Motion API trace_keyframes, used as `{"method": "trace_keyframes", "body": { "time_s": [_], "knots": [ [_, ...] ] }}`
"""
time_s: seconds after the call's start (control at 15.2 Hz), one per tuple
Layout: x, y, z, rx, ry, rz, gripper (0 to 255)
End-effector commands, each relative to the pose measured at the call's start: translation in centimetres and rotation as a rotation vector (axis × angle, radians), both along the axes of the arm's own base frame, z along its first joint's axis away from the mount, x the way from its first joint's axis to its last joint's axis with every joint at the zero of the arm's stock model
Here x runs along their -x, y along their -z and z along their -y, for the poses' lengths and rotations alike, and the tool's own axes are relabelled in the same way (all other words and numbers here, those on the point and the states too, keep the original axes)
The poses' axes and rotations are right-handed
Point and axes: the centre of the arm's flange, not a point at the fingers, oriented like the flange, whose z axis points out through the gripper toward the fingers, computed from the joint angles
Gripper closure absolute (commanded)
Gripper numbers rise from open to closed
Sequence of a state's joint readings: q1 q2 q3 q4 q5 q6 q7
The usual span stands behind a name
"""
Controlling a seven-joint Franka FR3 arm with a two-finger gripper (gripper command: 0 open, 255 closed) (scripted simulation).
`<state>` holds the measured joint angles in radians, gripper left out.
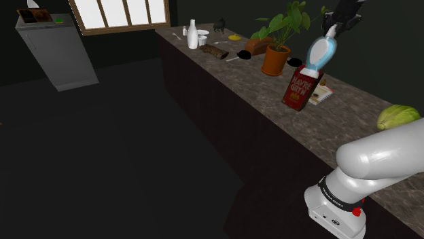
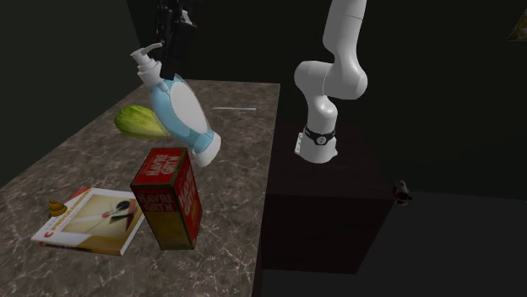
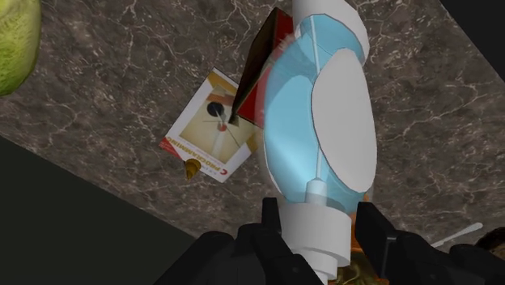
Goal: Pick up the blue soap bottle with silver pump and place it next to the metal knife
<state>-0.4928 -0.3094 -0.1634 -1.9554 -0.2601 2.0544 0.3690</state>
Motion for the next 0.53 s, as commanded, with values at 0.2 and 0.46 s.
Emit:
{"method": "trace_keyframes", "body": {
  "time_s": [0.2, 0.46],
  "knots": [
    [0.1, -2.6, 0.0, 0.000, 0.000, 0.000, 255],
    [0.1, -4.7, 0.0, 0.000, 0.000, 0.000, 255]
  ]
}}
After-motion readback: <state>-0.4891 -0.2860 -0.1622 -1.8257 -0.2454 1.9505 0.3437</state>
